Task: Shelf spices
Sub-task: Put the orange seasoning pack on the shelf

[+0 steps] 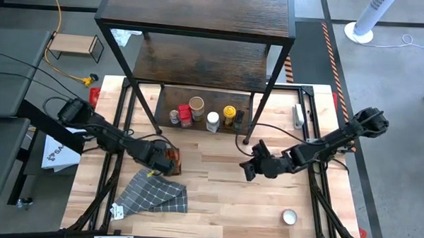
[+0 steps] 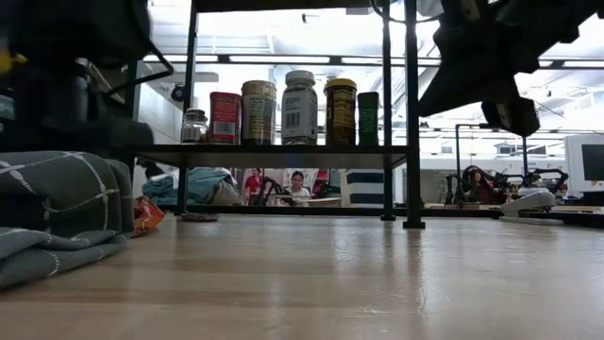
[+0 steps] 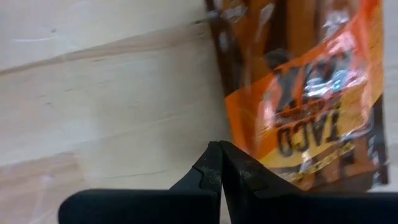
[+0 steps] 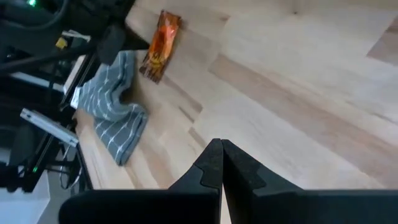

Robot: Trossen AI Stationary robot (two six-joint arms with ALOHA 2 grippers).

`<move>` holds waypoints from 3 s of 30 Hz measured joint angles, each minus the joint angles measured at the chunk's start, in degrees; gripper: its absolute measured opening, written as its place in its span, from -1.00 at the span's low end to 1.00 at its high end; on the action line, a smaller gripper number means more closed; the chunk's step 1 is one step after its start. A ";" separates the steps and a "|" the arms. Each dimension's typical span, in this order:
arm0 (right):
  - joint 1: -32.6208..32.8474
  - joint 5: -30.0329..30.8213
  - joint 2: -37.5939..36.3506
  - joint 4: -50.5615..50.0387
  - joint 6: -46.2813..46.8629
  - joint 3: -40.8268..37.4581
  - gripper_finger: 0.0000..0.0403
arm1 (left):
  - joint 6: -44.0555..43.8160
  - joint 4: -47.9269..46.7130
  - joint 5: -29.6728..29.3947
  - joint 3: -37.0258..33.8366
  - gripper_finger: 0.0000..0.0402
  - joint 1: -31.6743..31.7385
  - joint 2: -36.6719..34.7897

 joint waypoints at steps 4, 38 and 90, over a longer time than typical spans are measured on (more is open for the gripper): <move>1.80 -0.25 0.00 0.19 -0.86 0.00 -1.00 | 1.30 -1.41 -3.18 5.15 -1.00 1.67 4.82; 3.19 7.65 -0.15 5.92 -8.14 0.02 -1.00 | 42.80 -4.58 -32.49 22.40 -1.00 2.61 10.90; 3.54 7.58 -0.13 7.72 -7.96 0.02 -1.00 | 23.34 4.66 -32.52 16.85 -1.00 3.16 16.17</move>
